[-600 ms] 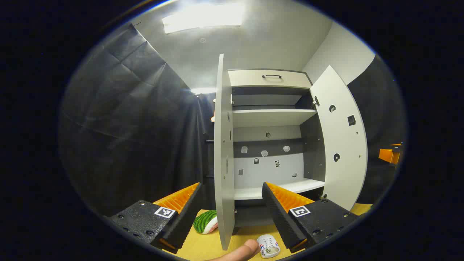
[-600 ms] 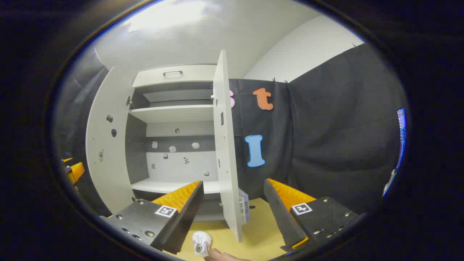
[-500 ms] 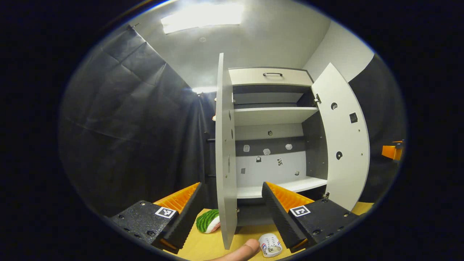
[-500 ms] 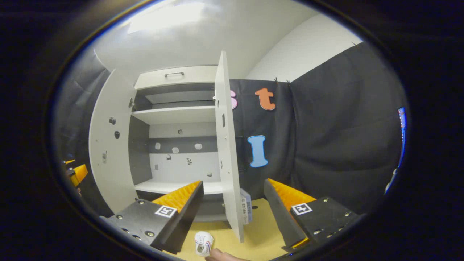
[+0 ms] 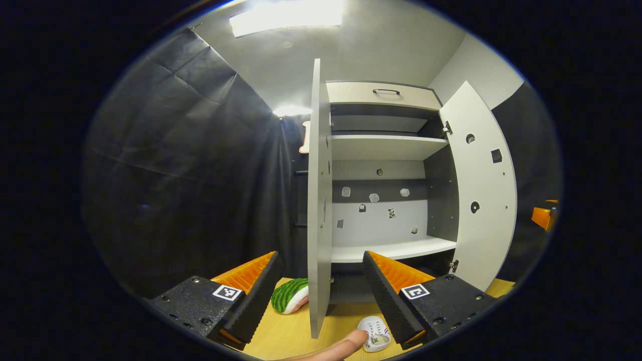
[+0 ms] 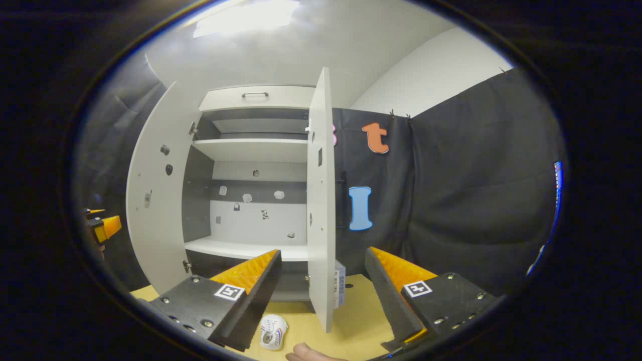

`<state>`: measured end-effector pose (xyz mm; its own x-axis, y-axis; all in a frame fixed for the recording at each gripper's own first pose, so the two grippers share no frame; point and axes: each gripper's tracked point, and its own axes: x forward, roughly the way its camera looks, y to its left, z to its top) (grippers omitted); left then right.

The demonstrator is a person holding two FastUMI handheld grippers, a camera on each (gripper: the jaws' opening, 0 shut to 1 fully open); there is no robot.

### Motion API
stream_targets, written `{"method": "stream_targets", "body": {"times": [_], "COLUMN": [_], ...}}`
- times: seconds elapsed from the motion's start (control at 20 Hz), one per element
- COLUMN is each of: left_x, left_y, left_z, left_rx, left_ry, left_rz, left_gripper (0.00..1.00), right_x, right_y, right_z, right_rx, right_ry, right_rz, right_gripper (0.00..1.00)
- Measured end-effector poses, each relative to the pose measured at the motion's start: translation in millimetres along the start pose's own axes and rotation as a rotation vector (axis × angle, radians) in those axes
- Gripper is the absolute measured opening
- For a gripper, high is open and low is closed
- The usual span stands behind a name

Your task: Grab one shoe with the right hand and put it into the shoe cabinet, grab the other shoe with the left hand and put it into the shoe cabinet; then close the right door with the right hand and the left door with the left hand.

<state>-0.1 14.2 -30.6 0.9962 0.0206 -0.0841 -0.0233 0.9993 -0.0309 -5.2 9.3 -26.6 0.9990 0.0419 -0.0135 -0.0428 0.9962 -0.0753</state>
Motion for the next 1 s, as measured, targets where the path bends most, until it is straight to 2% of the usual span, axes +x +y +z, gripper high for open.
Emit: {"method": "stream_targets", "body": {"times": [0.05,0.15,0.3,0.45,0.55,0.7,0.85,1.0], "left_x": [0,0,-3,-7,-9,-13,-16,-19], "left_y": [0,1,4,5,5,9,10,16], "left_z": [-1,-4,-11,-22,-33,-50,-66,-79], "left_rx": [0.000,0.002,0.016,0.020,0.017,-0.001,-0.011,-0.003], "left_ry": [0.001,0.005,0.013,0.025,0.040,0.065,0.093,0.108], "left_rz": [-0.005,-0.009,-0.010,-0.018,-0.024,-0.030,-0.044,-0.043], "left_gripper": [0.99,0.99,0.99,0.99,0.99,1.00,1.00,0.99], "right_x": [1,5,15,21,24,23,28,34], "right_y": [3,5,15,37,52,82,104,120], "right_z": [-3,-13,-39,-87,-118,-167,-217,-276], "right_rx": [-0.003,-0.018,-0.028,-0.052,-0.047,-0.068,-0.093,-0.110], "right_ry": [0.005,0.017,0.040,0.118,0.166,0.230,0.299,0.396], "right_rz": [0.009,0.009,0.010,0.071,0.106,0.189,0.225,0.228], "right_gripper": [0.95,0.99,0.99,0.99,0.96,0.99,1.00,0.99]}}
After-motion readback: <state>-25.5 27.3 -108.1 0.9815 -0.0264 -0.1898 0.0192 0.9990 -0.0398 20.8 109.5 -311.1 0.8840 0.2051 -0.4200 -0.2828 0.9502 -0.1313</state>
